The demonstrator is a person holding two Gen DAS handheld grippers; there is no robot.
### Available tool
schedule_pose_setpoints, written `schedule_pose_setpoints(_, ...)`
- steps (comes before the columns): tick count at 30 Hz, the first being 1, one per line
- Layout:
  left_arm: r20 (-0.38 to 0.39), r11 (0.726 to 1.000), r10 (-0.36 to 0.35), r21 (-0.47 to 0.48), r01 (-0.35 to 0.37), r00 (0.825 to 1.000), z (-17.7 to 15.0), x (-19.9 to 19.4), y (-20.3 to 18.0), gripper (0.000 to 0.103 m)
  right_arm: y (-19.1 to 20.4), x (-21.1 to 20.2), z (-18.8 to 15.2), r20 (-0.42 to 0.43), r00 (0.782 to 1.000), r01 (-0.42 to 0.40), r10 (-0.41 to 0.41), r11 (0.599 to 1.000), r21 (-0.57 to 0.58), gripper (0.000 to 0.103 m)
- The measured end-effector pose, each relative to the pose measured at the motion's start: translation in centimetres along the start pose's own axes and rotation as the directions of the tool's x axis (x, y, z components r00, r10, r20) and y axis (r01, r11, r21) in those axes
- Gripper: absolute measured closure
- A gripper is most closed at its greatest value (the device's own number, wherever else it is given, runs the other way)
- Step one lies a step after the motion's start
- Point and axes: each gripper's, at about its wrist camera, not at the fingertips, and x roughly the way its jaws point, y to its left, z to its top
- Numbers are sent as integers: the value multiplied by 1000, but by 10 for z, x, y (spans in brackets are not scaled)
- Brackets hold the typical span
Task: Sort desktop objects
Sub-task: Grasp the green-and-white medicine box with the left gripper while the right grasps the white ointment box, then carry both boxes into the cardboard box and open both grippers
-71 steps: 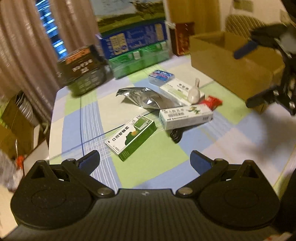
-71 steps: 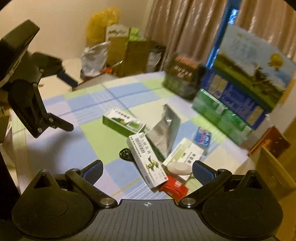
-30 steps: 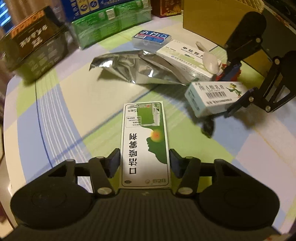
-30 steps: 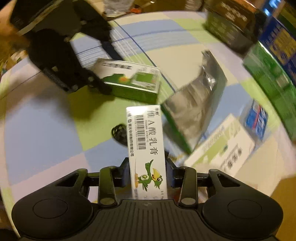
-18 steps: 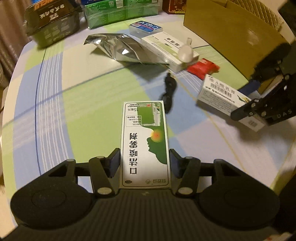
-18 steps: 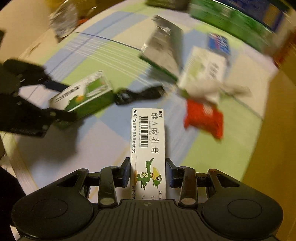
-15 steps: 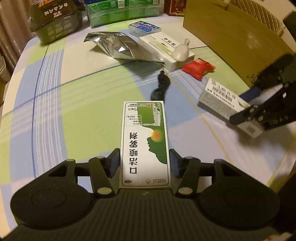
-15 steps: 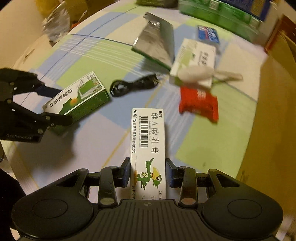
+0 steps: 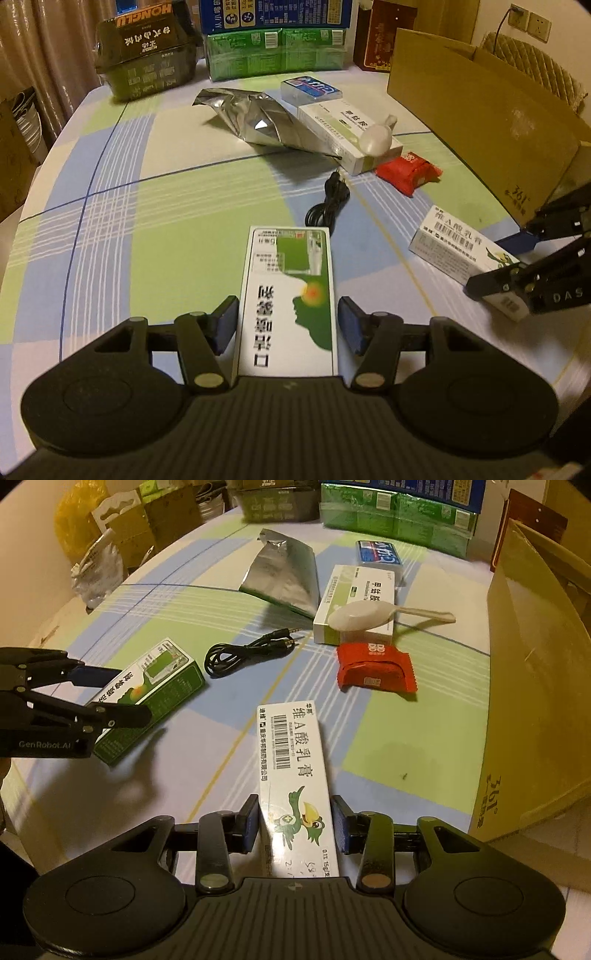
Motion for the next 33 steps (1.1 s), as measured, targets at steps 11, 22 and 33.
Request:
schedule_pose_setpoints(11,-6,1000,7,7,-7,1000,0,1,0,53,3,-1,0,37,999,27,-27,1000,-1,68)
schedule_pose_setpoints(22,57,998,24,-65,-21,998,17,-34,-14,53,-1,-63,17,163,986,32,-39,999,43,68)
schedule_pose_setpoints(33,142,996,-39,-71,49,989,81,-71,-88,53,-57,-161,26,287,945,97,-154,974,203,68)
